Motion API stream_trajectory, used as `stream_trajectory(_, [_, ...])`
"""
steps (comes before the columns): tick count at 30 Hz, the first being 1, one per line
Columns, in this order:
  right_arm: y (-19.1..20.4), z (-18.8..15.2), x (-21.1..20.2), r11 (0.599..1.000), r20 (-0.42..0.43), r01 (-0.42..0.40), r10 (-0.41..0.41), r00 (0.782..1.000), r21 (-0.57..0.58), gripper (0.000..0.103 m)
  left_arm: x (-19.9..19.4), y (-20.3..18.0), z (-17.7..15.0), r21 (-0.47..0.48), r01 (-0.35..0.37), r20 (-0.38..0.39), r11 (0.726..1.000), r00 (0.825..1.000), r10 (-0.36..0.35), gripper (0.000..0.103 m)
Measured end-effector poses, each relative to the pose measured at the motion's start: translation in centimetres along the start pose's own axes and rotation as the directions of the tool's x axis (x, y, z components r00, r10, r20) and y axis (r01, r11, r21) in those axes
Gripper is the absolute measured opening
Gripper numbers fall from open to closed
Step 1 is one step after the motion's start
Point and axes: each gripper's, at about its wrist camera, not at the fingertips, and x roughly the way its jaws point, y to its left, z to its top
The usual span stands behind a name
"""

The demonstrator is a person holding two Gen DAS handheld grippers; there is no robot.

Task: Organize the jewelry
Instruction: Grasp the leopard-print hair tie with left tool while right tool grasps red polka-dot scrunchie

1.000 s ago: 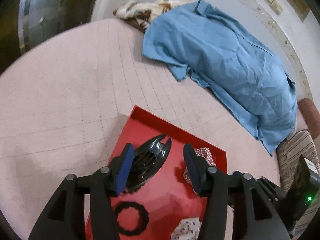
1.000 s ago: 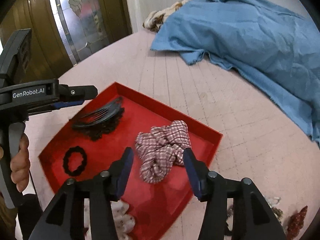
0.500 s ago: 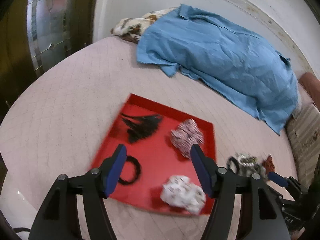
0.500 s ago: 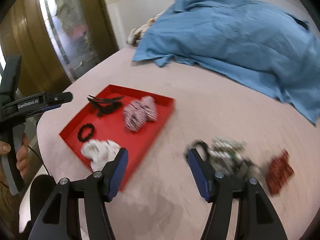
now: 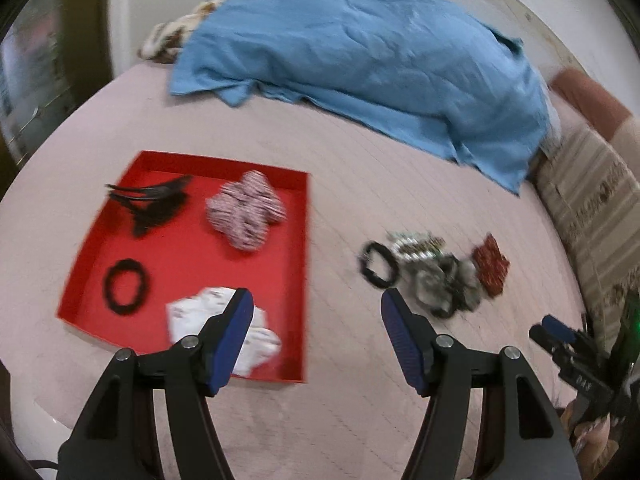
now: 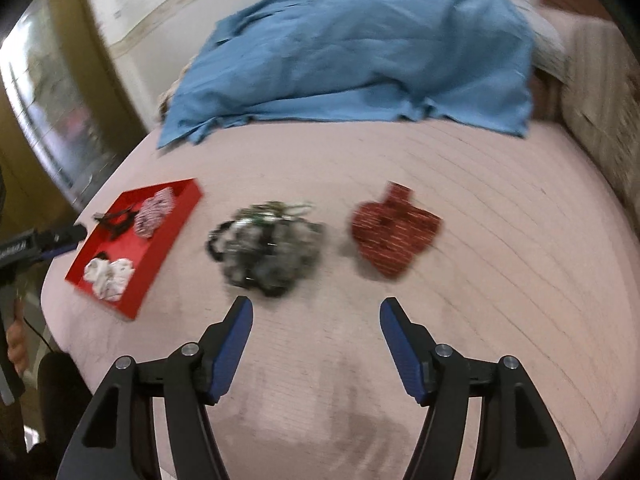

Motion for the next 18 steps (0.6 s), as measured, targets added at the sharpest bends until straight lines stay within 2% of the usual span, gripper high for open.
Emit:
stream_trajectory(8, [-4.7, -1.1, 0.9, 0.994, 0.006, 0.003, -0.004, 1.000, 0.109, 0.071, 2.7, -5.0, 0.5, 0.106, 0.026, -0.031, 0.994, 0.999, -0.023, 0.065])
stream_trajectory(11, [-5.9, -1.1, 1.8, 0.990, 0.008, -0.009, 0.008, 1.000, 0.144, 0.071, 4.1, -6.2, 1.6, 0.106, 0.070, -0.054, 0.992, 0.996, -0.064, 0.065])
stream_trajectory(14, [-6.8, -0.8, 2.9, 0.986, 0.010, -0.020, 0.018, 1.000, 0.168, 0.071, 6.2, -7.1, 3.1, 0.081, 0.140, -0.095, 0.987, 0.987, -0.132, 0.065])
stream_trajectory(18, [-7.5, 0.4, 4.5, 0.983, 0.026, -0.032, 0.028, 0.999, 0.183, 0.071, 8.9, -8.5, 4.8, 0.064, 0.176, -0.126, 0.982, 0.978, -0.167, 0.065])
